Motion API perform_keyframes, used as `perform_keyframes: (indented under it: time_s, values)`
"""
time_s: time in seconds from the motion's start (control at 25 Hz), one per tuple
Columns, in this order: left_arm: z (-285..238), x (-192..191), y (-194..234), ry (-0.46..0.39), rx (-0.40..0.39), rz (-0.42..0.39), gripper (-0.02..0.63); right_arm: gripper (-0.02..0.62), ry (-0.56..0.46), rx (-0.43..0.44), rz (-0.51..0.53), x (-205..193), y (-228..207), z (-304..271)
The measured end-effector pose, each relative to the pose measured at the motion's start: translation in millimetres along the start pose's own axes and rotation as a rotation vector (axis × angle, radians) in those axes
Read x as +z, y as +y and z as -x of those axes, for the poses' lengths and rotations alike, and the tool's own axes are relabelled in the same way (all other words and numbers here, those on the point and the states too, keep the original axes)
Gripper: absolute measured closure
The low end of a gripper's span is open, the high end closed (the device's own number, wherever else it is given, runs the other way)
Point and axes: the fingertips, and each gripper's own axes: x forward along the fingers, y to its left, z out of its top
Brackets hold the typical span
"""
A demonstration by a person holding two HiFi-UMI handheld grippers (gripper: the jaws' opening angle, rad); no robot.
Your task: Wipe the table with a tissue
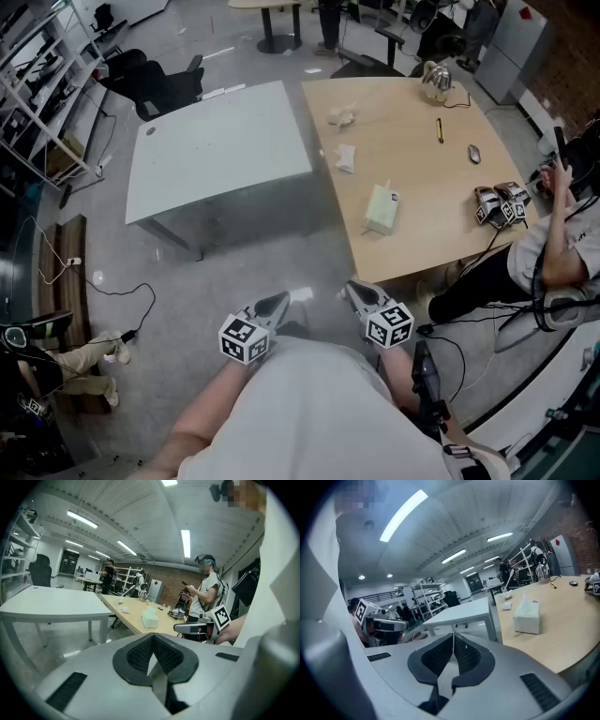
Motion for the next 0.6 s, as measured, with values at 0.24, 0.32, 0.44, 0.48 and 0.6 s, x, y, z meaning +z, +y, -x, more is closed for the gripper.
perform_keyframes:
  time_s: [0.24, 0.32, 0.44, 0.48, 0.6]
  values:
    - [-20, 40, 40, -0.014, -0.021, -0.025, 0.601, 0.575, -0.01, 0.002, 0.017, 33, -13, -39]
    - [-27, 51, 52, -0.016, -0.029, -0.028, 0.601, 0.575, -0.019, -0.009, 0.021, 47, -19, -50]
    - [-40, 68, 70, -0.018, -0.053, -0.037, 0.601, 0.577, -0.025, -0.033, 0.033, 65, -29, -67]
    - [-45, 72, 76, -0.017, -0.063, -0.041, 0.601, 0.577, -0.027, -0.043, 0.035, 71, -32, -72]
    - [-57, 83, 93, -0.01, -0.099, -0.048, 0.6, 0.575, -0.03, -0.073, 0.04, 83, -40, -89]
